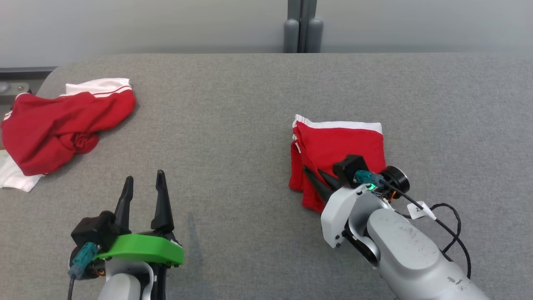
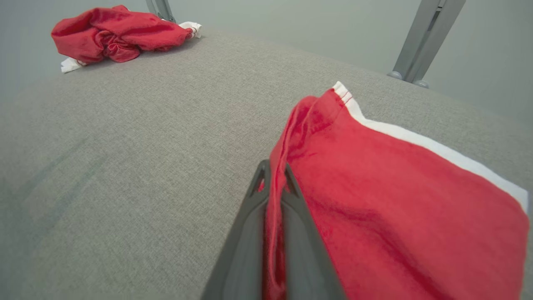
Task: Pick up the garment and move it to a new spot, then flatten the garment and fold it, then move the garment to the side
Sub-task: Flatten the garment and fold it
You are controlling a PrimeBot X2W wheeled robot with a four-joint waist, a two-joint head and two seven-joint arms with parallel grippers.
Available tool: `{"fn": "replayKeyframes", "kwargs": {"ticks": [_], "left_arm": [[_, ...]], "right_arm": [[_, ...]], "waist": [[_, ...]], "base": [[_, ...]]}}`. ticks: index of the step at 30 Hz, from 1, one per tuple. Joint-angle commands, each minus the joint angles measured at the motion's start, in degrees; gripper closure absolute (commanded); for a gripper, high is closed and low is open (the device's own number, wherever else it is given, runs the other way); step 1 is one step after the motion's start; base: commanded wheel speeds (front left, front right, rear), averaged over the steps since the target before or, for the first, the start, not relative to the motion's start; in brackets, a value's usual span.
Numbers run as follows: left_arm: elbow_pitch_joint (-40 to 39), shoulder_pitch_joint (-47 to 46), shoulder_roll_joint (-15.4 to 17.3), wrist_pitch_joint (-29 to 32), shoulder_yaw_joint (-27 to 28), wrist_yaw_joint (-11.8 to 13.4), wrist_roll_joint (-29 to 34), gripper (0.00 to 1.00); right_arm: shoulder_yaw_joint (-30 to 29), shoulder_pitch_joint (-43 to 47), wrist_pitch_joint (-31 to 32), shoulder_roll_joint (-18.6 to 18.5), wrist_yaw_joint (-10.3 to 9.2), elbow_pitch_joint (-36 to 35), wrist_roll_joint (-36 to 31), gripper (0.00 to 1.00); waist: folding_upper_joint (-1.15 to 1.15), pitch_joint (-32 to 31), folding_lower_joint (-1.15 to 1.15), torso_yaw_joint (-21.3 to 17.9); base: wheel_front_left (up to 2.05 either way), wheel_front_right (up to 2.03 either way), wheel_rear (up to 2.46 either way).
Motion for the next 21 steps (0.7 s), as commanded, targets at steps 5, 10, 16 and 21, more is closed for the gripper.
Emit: {"fn": "replayKeyframes", "kwargs": {"ticks": [5,10,16,21], "left_arm": [[-0.3,0.9,0.0,0.0,0.4,0.2,0.0,0.0],[-0.3,0.5,0.0,0.0,0.2,0.1,0.1,0.0],[-0.4,0.7,0.0,0.0,-0.1,0.3,-0.3,0.0],[-0.7,0.7,0.0,0.0,-0.2,0.3,-0.4,0.0]], "right_arm": [[1.9,1.2,-0.4,-0.2,-0.06,-0.9,1.1,0.04],[2.9,1.1,-1.9,-0.3,-0.06,-2.7,2.1,0.0],[-0.4,0.4,-4.3,-1.5,-0.06,-5.9,2.5,0.0],[-6.8,0.4,-5.4,-2.7,-0.06,-8.1,0.4,0.0]], "waist": [[0.0,0.4,0.0,-1.1],[0.0,0.4,0.0,-2.0],[0.0,0.2,0.0,-2.6],[0.0,0.3,0.0,-2.5]], "base": [[0.0,0.0,0.0],[0.0,0.0,0.0],[0.0,0.0,0.0],[0.0,0.0,0.0]]}}
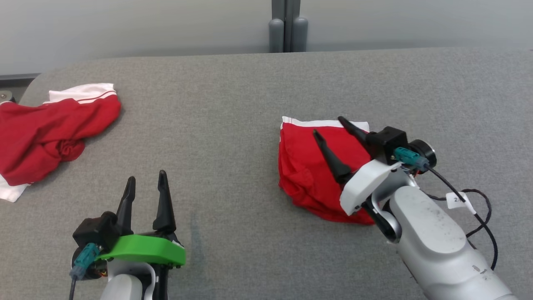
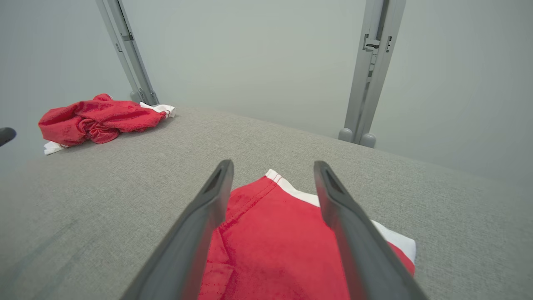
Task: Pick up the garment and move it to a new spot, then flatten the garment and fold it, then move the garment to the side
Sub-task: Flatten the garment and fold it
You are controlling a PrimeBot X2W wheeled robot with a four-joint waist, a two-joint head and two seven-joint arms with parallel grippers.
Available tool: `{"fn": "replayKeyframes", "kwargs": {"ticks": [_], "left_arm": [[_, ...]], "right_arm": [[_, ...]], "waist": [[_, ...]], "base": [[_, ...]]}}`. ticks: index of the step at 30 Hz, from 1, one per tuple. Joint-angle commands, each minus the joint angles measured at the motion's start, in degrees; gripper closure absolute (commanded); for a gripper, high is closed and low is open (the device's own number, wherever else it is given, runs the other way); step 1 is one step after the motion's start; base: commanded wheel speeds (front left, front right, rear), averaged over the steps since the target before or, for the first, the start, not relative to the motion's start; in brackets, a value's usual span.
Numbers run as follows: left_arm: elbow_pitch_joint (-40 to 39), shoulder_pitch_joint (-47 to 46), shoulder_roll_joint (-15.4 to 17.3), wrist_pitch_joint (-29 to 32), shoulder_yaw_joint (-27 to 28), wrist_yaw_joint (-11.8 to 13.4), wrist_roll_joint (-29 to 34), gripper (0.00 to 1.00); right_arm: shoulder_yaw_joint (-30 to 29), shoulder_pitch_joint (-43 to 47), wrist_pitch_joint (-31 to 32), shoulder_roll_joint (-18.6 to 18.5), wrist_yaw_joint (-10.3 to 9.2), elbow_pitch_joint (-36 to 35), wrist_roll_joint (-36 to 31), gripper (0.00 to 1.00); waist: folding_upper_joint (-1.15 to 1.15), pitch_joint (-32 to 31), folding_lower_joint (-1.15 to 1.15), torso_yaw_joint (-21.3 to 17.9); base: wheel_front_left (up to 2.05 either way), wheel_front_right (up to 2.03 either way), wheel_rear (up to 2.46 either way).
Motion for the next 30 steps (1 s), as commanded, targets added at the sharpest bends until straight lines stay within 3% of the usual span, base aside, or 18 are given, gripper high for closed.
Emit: {"fn": "replayKeyframes", "kwargs": {"ticks": [1,3,4,6,8,15,30], "left_arm": [[-0.2,0.4,0.1,0.0,0.1,0.1,-0.1,0.0],[-0.3,0.3,0.1,0.0,0.0,0.2,-0.1,0.0],[-0.3,0.2,0.1,0.0,0.0,0.1,-0.2,0.0],[-0.4,-0.1,0.1,0.0,-0.2,0.0,-0.3,0.0],[-0.3,-0.5,0.1,0.0,-0.3,-0.1,-0.5,0.0],[-0.1,-1.1,0.1,0.0,-0.2,0.2,-0.7,0.0],[0.1,-0.9,0.1,0.0,0.0,0.3,-1.1,0.0]], "right_arm": [[-1.7,0.3,-0.4,-0.8,-0.06,-0.1,-1.6,0.0],[-4.0,0.8,-0.5,-0.9,-0.06,0.2,-3.6,0.0],[-4.7,1.2,-0.3,-1.0,-0.06,0.6,-4.8,0.12],[-6.1,1.8,-0.4,-1.1,-0.06,1.6,-7.0,0.71],[-6.7,2.6,-0.3,-0.6,-0.06,3.1,-8.3,0.98],[-2.9,3.9,-1.4,1.2,-0.06,8.4,-9.4,1.0],[13.0,2.4,-2.7,2.0,-0.06,13.9,-4.9,1.0]], "waist": [[0.0,0.1,0.0,0.1],[0.0,0.3,0.0,0.4],[0.0,0.5,0.0,0.5],[0.0,0.9,0.0,1.0],[0.0,1.2,0.0,1.5],[0.0,2.2,0.0,3.2],[0.0,2.3,0.0,4.8]], "base": [[0.0,0.0,0.0],[0.0,0.0,0.0],[0.0,0.0,0.0],[0.0,0.0,0.0],[0.0,0.0,0.0],[0.0,0.0,0.0],[0.0,0.0,0.0]]}}
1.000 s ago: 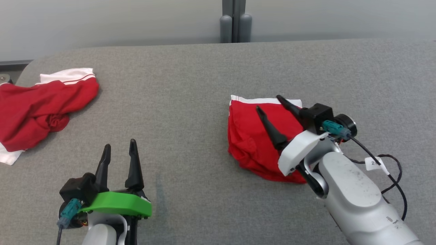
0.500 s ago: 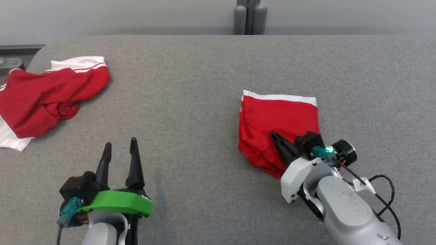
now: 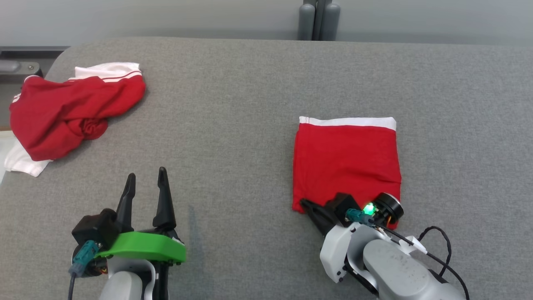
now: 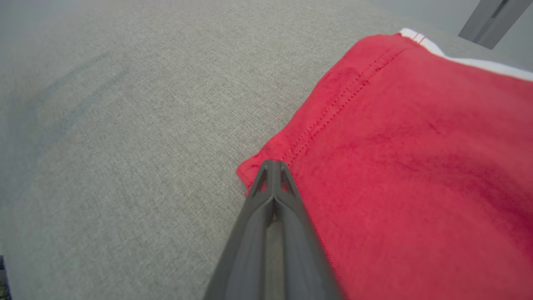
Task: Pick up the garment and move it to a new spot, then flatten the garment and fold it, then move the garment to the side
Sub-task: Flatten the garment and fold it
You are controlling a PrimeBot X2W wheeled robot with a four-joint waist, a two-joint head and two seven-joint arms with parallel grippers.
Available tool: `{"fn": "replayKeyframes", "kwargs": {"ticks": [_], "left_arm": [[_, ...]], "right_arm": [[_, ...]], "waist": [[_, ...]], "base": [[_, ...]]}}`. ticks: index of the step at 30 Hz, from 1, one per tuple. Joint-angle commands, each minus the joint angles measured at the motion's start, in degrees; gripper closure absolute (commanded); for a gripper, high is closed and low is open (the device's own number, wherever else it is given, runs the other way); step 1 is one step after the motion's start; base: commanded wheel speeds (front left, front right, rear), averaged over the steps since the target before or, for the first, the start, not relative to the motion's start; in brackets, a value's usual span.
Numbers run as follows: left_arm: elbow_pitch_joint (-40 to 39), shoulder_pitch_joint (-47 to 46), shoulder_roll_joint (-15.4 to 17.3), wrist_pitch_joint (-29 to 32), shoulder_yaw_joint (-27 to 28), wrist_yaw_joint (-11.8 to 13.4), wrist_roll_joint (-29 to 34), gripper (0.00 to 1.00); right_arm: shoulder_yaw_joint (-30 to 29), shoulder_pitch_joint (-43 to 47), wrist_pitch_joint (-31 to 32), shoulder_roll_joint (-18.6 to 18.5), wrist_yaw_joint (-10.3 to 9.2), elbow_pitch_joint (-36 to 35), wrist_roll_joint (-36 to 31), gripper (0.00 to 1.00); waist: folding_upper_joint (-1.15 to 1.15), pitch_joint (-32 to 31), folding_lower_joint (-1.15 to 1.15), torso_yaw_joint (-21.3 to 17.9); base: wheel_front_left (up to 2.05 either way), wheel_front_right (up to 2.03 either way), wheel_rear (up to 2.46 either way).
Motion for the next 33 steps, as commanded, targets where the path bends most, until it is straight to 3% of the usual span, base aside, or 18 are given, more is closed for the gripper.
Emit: {"fn": "replayKeyframes", "kwargs": {"ticks": [1,7,8,11,12,13,20,26,33], "left_arm": [[0.2,-0.1,0.1,0.0,0.3,0.3,-0.4,0.0],[0.7,1.0,0.1,0.0,0.2,-0.1,0.4,0.0],[0.7,1.2,0.1,0.0,0.2,-0.2,0.5,0.0],[0.9,1.6,0.1,0.0,0.0,-0.4,0.7,0.0],[1.0,1.8,0.1,0.0,0.0,-0.5,0.8,0.0],[1.1,1.9,0.1,0.0,-0.2,-0.6,0.9,0.0],[1.1,2.9,0.1,0.0,-1.3,-1.4,1.2,0.0],[0.6,4.4,0.1,0.0,-2.0,-0.6,1.2,0.0],[0.5,6.5,0.1,0.0,-2.7,-0.4,0.2,0.0]], "right_arm": [[0.8,-0.5,-0.3,-0.2,-0.06,0.5,0.5,1.0],[3.3,-0.8,-0.8,-0.2,-0.06,-0.1,2.5,1.0],[3.3,-0.9,-0.9,-0.2,-0.06,-0.7,2.8,0.96],[2.1,-1.3,-1.0,-0.2,-0.06,-2.4,3.0,0.56],[1.0,-1.3,-1.1,-0.2,-0.06,-3.7,3.0,0.2],[0.1,-1.1,-1.1,-0.2,-0.06,-4.5,2.9,0.0],[-13.2,3.2,-1.1,-0.3,-0.06,-11.5,-0.6,0.0],[-26.1,8.9,-1.1,-0.2,-0.06,-15.7,-2.8,0.0],[-34.3,14.9,-1.1,-0.2,-0.06,-19.1,-3.0,0.0]], "waist": [[0.0,-0.3,0.0,-0.2],[0.0,-2.0,0.0,-1.5],[0.0,-2.4,0.0,-1.9],[0.0,-3.7,0.0,-2.8],[0.0,-4.3,0.0,-3.2],[0.0,-4.6,0.0,-3.4],[0.0,-7.7,0.0,-5.9],[0.0,-9.0,0.0,-7.8],[0.0,-9.4,0.0,-9.4]], "base": [[0.0,0.0,0.0],[0.0,0.0,0.0],[0.0,0.0,0.0],[0.0,0.0,0.0],[0.0,0.0,0.0],[0.0,0.0,0.0],[0.0,0.0,0.0],[0.0,0.0,0.0],[0.0,0.0,0.0]]}}
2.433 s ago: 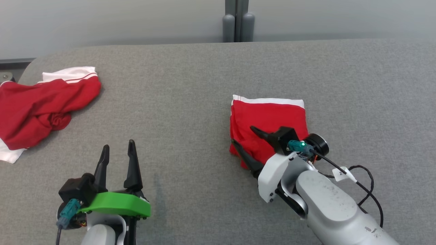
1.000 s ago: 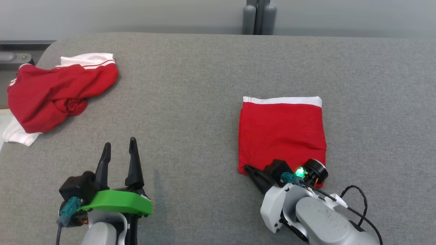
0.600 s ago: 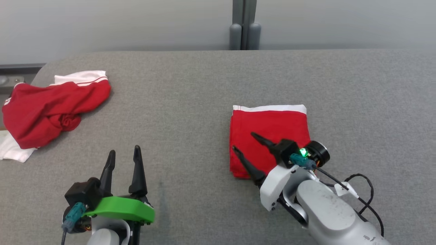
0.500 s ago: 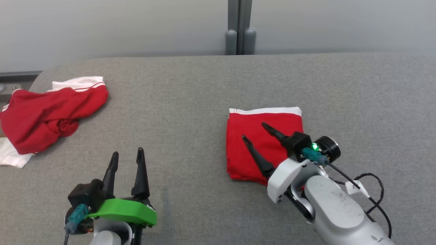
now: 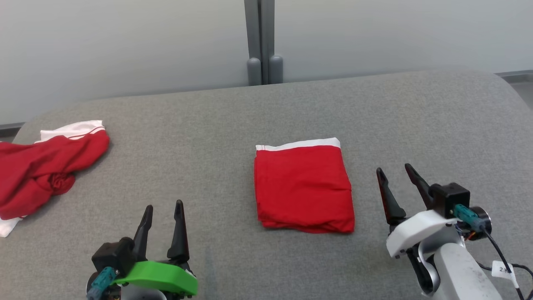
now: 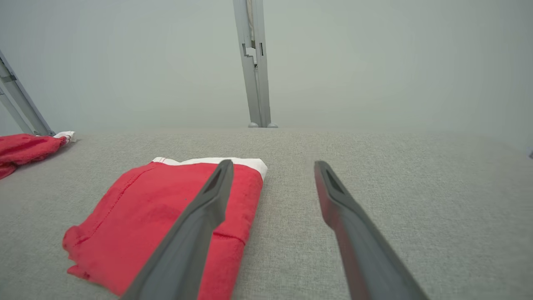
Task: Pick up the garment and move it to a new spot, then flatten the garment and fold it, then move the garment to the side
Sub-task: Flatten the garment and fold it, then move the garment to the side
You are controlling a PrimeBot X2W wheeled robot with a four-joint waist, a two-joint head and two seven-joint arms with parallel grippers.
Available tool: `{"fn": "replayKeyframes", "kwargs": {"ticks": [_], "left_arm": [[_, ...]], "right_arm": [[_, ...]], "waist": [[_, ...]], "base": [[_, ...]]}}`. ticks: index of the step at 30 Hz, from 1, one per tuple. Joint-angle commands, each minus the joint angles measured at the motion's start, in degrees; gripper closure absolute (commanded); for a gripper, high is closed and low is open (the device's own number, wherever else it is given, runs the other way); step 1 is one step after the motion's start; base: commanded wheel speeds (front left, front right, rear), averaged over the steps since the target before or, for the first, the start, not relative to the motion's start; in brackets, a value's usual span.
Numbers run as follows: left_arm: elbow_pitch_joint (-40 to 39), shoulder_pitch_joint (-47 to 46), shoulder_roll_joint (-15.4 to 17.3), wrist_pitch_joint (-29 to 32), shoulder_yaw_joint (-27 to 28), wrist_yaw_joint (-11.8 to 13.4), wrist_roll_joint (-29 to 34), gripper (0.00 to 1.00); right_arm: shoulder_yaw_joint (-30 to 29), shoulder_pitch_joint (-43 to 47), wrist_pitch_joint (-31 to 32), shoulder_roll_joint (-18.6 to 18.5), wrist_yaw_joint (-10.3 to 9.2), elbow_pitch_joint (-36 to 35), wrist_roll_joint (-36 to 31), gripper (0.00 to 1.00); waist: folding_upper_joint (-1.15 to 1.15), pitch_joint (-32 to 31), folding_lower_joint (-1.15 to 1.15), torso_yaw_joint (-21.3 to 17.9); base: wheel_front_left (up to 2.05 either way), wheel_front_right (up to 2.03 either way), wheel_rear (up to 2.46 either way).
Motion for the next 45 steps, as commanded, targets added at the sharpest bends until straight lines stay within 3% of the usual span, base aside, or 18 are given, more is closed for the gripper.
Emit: {"fn": "replayKeyframes", "kwargs": {"ticks": [1,12,28,36,45], "left_arm": [[0.1,1.0,0.2,0.0,-0.1,0.1,-0.4,0.0],[0.1,4.1,0.2,0.0,-0.2,0.4,-0.2,0.0],[0.6,3.0,0.2,0.0,-0.4,0.2,0.3,0.0],[0.5,1.7,0.2,0.0,-0.5,0.2,0.4,0.0],[0.5,-1.6,0.2,0.0,-2.1,-0.2,-0.3,0.0]], "right_arm": [[-0.6,1.5,-0.2,-0.2,-0.06,-0.7,0.3,0.0],[-1.7,8.0,-0.2,-0.2,-0.06,-4.9,3.4,0.0],[-2.4,7.7,-0.2,-0.2,-0.06,-4.0,2.6,0.0],[-2.0,0.7,0.5,-0.2,-0.06,-1.2,0.5,0.0],[-2.9,-10.5,11.5,-0.2,-0.06,5.6,-6.4,0.0]], "waist": [[0.0,-0.3,0.0,-0.4],[0.0,-0.3,0.0,-0.2],[0.0,0.0,0.0,0.9],[0.0,1.2,0.0,1.6],[0.0,4.8,0.0,5.6]], "base": [[0.0,0.0,0.0],[0.0,0.0,0.0],[0.0,0.0,0.0],[0.0,0.0,0.0],[0.0,0.0,0.0]]}}
